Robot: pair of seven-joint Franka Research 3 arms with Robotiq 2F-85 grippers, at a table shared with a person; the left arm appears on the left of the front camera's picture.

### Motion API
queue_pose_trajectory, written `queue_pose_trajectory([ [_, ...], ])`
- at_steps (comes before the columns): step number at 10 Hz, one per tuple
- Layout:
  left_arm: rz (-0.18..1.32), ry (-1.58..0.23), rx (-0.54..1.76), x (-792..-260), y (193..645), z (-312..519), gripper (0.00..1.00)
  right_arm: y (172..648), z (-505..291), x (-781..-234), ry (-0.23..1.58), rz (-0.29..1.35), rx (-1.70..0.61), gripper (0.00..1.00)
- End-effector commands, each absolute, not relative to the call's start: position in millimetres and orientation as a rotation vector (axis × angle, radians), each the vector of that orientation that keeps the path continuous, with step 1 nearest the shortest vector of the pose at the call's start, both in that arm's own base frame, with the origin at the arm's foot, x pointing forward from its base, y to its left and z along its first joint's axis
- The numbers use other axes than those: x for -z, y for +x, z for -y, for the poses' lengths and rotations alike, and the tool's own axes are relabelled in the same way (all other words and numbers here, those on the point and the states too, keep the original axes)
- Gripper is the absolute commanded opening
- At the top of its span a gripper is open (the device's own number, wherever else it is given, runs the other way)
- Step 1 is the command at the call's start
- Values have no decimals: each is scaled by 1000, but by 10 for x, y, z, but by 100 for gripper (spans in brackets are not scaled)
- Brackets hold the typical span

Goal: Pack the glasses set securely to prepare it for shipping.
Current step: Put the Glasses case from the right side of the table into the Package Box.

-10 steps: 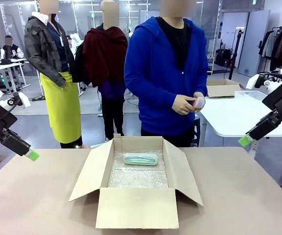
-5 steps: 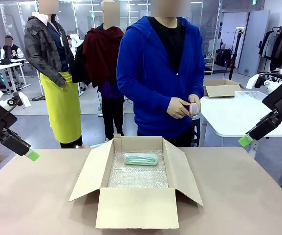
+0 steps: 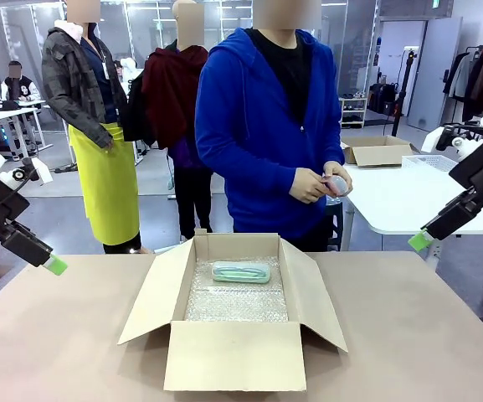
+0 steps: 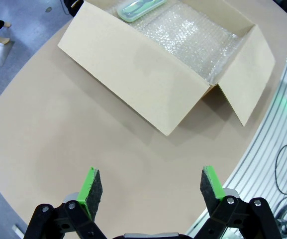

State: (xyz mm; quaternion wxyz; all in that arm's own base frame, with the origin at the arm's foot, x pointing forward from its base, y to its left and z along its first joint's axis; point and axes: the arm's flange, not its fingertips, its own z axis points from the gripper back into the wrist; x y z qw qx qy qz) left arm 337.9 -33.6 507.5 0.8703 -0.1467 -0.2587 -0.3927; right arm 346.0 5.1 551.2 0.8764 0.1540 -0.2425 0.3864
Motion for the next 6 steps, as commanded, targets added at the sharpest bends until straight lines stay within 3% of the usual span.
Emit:
queue_pose_trajectory([
  [1, 551, -327, 831, -5086, 3377, 316, 100, 3480, -47, -5540, 320, 496, -809, 78],
  [6, 551, -327, 831, -5086, 3377, 316, 100, 3480, -47, -5540, 320, 496, -809, 78],
])
